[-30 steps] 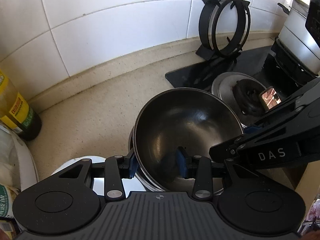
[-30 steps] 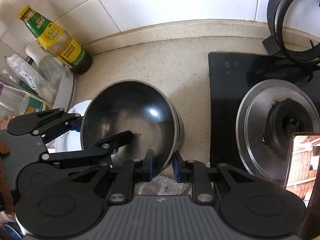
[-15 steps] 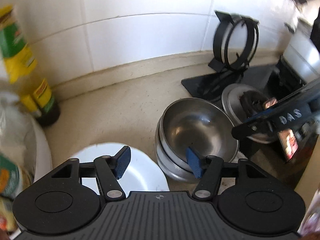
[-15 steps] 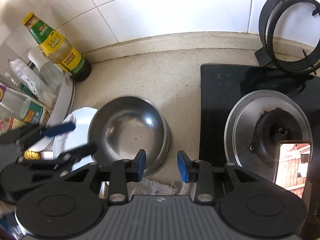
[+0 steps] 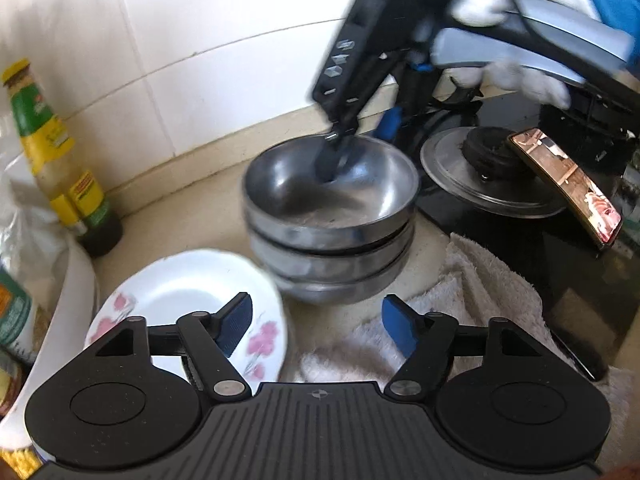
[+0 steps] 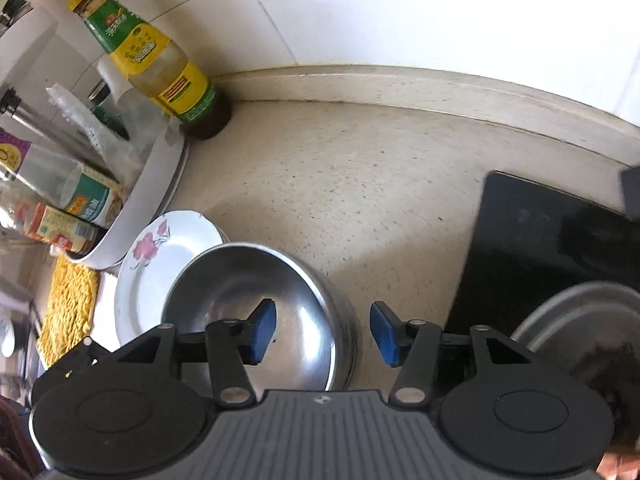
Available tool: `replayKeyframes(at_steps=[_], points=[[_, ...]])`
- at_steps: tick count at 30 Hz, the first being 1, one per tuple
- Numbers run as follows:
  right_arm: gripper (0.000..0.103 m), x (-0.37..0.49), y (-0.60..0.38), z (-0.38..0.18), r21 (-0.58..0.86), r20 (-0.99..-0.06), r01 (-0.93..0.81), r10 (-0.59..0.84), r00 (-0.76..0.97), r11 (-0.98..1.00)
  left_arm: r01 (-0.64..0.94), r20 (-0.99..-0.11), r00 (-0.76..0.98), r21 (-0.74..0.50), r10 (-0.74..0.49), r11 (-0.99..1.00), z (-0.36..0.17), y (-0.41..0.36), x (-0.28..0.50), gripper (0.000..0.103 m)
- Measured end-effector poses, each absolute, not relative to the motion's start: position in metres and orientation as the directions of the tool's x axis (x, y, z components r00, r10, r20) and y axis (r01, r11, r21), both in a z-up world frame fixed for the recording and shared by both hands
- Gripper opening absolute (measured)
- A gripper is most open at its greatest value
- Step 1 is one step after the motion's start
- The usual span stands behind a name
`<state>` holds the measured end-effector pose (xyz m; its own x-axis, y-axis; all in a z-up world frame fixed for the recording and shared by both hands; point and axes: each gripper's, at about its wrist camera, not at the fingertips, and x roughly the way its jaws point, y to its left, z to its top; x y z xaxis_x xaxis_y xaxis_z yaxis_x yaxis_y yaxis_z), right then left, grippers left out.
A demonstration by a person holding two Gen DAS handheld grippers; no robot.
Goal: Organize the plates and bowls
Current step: 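Grasp the rim of the nested steel bowls with the right gripper, then lift and carry the nested bowls with the right gripper toward the floral plates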
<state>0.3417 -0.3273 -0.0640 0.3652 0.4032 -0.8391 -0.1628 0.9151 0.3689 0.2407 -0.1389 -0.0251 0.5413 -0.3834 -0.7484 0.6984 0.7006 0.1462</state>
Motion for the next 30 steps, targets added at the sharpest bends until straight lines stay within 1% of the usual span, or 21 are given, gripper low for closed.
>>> replayKeyframes(at_steps=[4,6,8,10,12,15,16,18,22,24,30], points=[[0.073,0.356,-0.336,-0.077,0.430,-0.812,-0.194,0.472,0.343,0.881,0.694,-0.757,0.545,0.166,-0.360,0.701,-0.037,-0.155,0.242,0.078],[0.073,0.365,-0.339,-0.081,0.461,-0.796,-0.202,0.503,0.336,0.864,0.692,-0.777,0.516,0.130,-0.361,0.710,-0.043,-0.158,0.243,0.078],[0.076,0.372,-0.337,-0.086,0.487,-0.787,-0.224,0.535,0.307,0.844,0.693,-0.802,0.481,0.099,-0.356,0.714,-0.048,-0.163,0.247,0.079],[0.077,0.377,-0.334,-0.090,0.511,-0.776,-0.240,0.563,0.285,0.826,0.679,-0.810,0.482,0.106,-0.333,0.726,-0.053,-0.169,0.251,0.080],[0.079,0.379,-0.334,-0.094,0.527,-0.769,-0.246,0.580,0.270,0.814,0.668,-0.820,0.469,0.086,-0.328,0.739,-0.058,-0.172,0.259,0.080],[0.085,0.378,-0.338,-0.097,0.523,-0.769,-0.249,0.578,0.275,0.815,0.642,-0.814,0.486,0.085,-0.319,0.762,-0.062,-0.181,0.270,0.080],[0.085,0.378,-0.340,-0.098,0.517,-0.773,-0.244,0.570,0.278,0.820,0.631,-0.809,0.495,0.084,-0.316,0.771,-0.063,-0.183,0.274,0.080],[0.085,0.377,-0.346,-0.099,0.509,-0.781,-0.225,0.556,0.283,0.831,0.624,-0.800,0.507,0.085,-0.320,0.777,-0.066,-0.189,0.279,0.085],[0.085,0.375,-0.355,-0.100,0.501,-0.796,-0.198,0.538,0.278,0.843,0.617,-0.787,0.533,0.111,-0.311,0.779,-0.075,-0.200,0.284,0.090],[0.085,0.374,-0.359,-0.102,0.512,-0.798,-0.168,0.539,0.269,0.842,0.611,-0.790,0.527,0.094,-0.315,0.786,-0.079,-0.201,0.290,0.091],[0.086,0.368,-0.362,-0.105,0.514,-0.781,-0.169,0.540,0.313,0.841,0.582,-0.788,0.526,0.061,-0.319,0.811,-0.084,-0.206,0.299,0.095]])
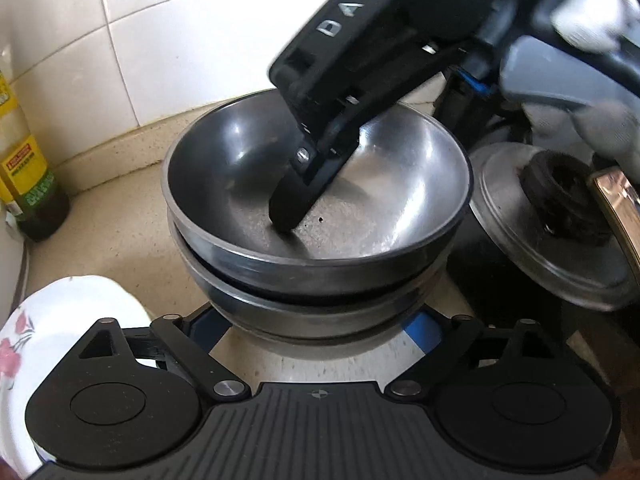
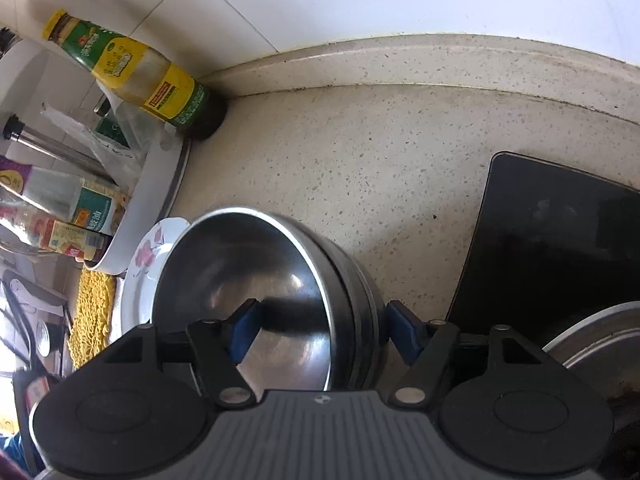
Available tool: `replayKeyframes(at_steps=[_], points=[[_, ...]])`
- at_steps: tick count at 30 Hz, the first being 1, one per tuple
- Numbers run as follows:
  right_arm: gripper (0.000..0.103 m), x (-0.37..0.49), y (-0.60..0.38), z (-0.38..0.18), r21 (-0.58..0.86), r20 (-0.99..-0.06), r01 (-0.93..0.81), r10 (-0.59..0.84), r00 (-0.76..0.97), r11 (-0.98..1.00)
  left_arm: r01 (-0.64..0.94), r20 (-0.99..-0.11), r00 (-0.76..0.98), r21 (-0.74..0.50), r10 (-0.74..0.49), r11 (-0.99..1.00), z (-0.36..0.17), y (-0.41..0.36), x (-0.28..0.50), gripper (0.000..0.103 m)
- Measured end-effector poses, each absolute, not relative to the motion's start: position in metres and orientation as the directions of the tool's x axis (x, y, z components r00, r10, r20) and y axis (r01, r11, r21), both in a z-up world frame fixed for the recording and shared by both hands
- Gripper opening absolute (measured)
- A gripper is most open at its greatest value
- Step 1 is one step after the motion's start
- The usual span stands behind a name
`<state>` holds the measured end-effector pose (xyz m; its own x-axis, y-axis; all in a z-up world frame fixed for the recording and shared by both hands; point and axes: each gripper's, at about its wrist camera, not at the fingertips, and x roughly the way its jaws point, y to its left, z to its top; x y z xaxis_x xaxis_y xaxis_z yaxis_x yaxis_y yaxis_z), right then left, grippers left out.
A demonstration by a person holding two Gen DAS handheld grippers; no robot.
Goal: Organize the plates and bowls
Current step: 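Lift and carry the nested bowls with the right gripper toward the floral plates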
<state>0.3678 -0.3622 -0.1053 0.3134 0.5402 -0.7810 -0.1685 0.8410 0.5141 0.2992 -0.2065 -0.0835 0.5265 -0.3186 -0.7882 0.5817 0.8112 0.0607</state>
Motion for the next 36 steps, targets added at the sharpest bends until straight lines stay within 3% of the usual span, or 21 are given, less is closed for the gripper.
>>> replayKeyframes(at_steps=[11,24,36], points=[[0.086,0.349,-0.354,-0.088,0.525,-0.753,-0.200,0.561,0.343,0.827,0.541,-0.762,0.571,0.071,-0.304,0.838,-0.062,-0.199,0.280,0.094],[0.086,0.325,-0.262,-0.041,0.473,-0.711,-0.437,0.625,0.323,0.765,0.363,-0.697,0.698,0.146,-0.165,0.920,-0.016,-0.128,0.246,0.094],[0.086,0.329,-0.192,-0.059,0.444,-0.732,-0.457,0.606,0.311,0.771,0.302,-0.734,0.673,0.164,-0.088,0.939,-0.028,-0.066,0.257,0.094]])
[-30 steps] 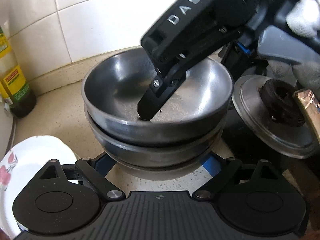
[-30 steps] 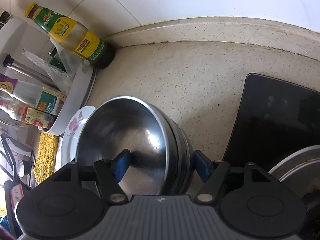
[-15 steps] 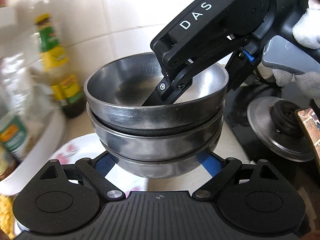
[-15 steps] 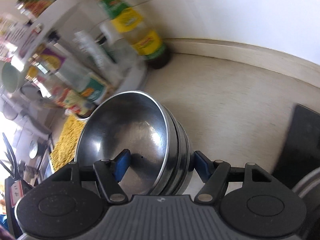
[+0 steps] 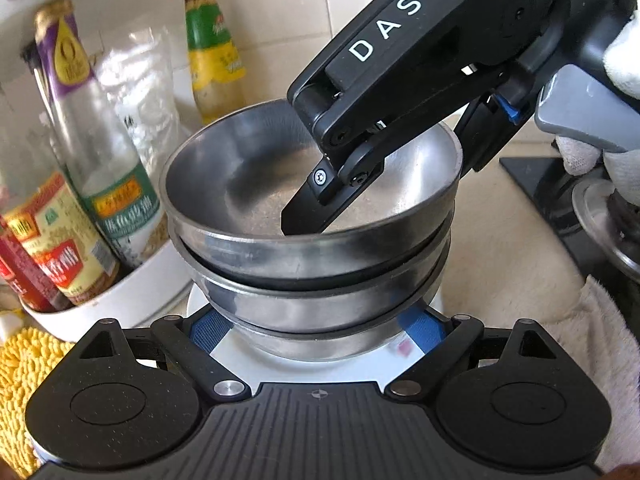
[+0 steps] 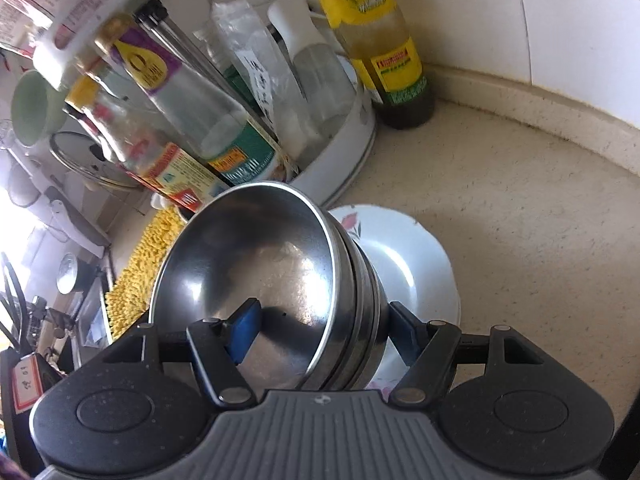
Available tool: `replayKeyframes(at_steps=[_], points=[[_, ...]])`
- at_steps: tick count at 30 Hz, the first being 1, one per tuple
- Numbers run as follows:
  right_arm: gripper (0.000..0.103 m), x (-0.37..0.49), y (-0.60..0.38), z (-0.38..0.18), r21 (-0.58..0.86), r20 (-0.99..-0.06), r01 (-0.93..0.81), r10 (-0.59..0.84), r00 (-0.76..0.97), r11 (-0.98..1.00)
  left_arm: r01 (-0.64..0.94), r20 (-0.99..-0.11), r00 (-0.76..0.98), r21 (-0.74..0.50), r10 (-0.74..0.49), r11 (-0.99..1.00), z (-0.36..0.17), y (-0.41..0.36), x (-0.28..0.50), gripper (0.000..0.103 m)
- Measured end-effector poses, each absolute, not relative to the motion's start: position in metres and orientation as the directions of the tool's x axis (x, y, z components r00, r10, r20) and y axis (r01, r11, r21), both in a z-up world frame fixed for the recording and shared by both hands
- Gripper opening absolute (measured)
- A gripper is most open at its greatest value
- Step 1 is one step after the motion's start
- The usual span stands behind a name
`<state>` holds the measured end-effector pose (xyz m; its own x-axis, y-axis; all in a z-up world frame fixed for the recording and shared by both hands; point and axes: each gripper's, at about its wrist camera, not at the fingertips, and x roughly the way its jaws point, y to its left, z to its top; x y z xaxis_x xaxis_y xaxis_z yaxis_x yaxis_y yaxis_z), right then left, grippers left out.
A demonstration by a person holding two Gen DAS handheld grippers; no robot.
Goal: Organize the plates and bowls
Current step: 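Lift and carry the nested bowls with the right gripper toward the floral plates, then lower the nested bowls onto the floral plate stack and open the right gripper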
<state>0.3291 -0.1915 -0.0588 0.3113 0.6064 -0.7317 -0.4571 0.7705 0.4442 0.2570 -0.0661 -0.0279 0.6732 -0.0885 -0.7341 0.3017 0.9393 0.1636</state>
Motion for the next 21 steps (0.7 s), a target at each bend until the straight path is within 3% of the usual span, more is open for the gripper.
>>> replayKeyframes(at_steps=[7,16,21], points=[[0.085,0.329,-0.181,-0.074,0.433,-0.745,-0.408,0.574,0.341,0.804,0.310,-0.769,0.623,0.080,-0.139,0.947,-0.037,-0.046,0.268,0.094],[0.083,0.323,-0.168,-0.071,0.411,-0.750,-0.393,0.550,0.367,0.823,0.378,-0.776,0.618,0.149,-0.129,0.914,-0.027,-0.028,0.256,0.092],[0.083,0.314,-0.173,-0.068,0.394,-0.756,-0.351,0.516,0.402,0.850,0.385,-0.800,0.579,0.095,-0.160,0.918,-0.024,-0.011,0.249,0.092]])
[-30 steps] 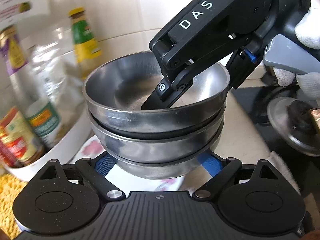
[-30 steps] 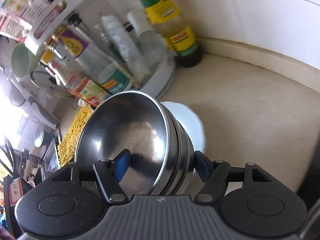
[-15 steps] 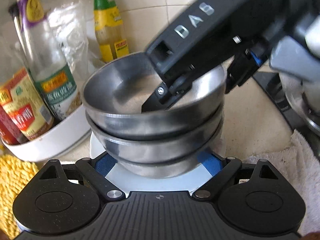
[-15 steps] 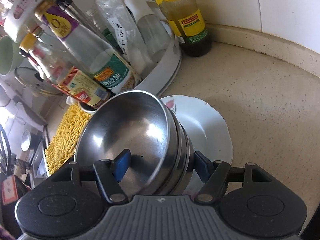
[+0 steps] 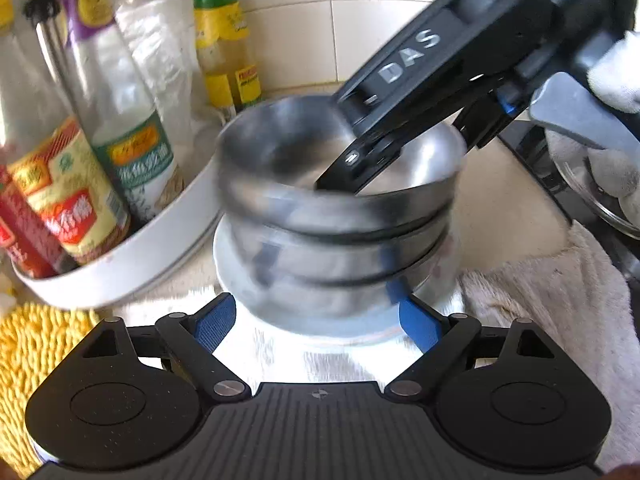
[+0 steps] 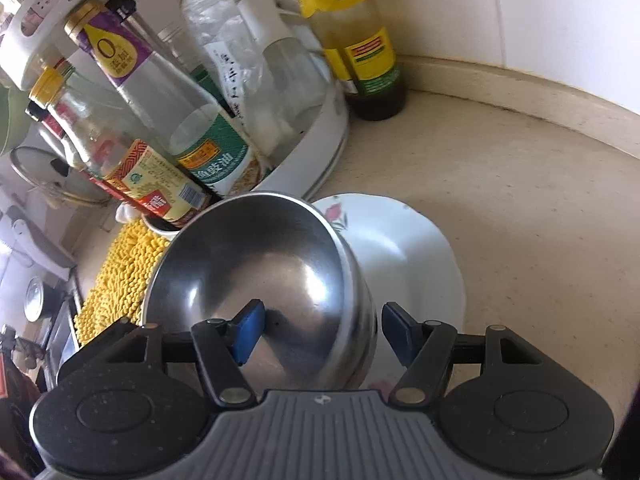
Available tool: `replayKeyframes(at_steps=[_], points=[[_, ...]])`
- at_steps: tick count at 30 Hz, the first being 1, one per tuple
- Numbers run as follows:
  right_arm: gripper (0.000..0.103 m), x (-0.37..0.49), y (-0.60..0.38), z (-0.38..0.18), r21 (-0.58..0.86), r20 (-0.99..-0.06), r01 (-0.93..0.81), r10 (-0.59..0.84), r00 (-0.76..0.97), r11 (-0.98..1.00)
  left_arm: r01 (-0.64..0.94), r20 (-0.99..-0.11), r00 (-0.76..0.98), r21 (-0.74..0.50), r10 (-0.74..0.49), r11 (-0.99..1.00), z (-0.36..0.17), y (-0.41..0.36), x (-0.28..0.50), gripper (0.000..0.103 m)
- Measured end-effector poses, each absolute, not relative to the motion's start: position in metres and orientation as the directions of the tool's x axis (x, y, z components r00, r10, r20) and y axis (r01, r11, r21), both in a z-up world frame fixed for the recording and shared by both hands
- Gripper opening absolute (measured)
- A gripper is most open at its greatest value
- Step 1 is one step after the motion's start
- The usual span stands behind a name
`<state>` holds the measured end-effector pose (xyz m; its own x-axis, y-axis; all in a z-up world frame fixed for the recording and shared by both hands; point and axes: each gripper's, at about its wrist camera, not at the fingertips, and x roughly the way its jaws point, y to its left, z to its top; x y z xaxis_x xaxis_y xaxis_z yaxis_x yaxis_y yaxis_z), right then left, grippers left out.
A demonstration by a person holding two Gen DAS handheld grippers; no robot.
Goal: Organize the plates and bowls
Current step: 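Lower the nested bowls onto the floral plate stack and open the right gripper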
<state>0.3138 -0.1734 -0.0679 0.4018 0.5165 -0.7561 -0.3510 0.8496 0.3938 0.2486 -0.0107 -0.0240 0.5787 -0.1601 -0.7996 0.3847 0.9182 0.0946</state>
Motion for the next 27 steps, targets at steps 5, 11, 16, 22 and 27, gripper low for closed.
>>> replayKeyframes(at_steps=[5,11,16,22,27], points=[[0.083,0.301,-0.177,-0.062,0.376,-0.756,-0.308,0.482,0.443,0.874,0.391,-0.790,0.589,0.094,-0.171,0.915,-0.017,-0.001,0.235,0.092],[0.083,0.287,-0.172,-0.057,0.345,-0.751,-0.283,0.444,0.488,0.895,0.365,-0.777,0.606,0.082,-0.170,0.927,-0.003,0.012,0.220,0.092],[0.083,0.275,-0.177,-0.045,0.306,-0.742,-0.256,0.398,0.539,0.917,0.326,-0.761,0.629,0.074,-0.158,0.943,0.011,0.024,0.224,0.092],[0.083,0.243,-0.181,-0.020,0.222,-0.699,-0.255,0.336,0.632,0.941,0.285,-0.731,0.667,0.070,-0.145,0.956,0.030,0.032,0.227,0.093],[0.083,0.211,-0.176,-0.010,0.163,-0.676,-0.234,0.281,0.681,0.958,0.261,-0.725,0.674,0.053,-0.142,0.964,0.040,0.035,0.232,0.093]])
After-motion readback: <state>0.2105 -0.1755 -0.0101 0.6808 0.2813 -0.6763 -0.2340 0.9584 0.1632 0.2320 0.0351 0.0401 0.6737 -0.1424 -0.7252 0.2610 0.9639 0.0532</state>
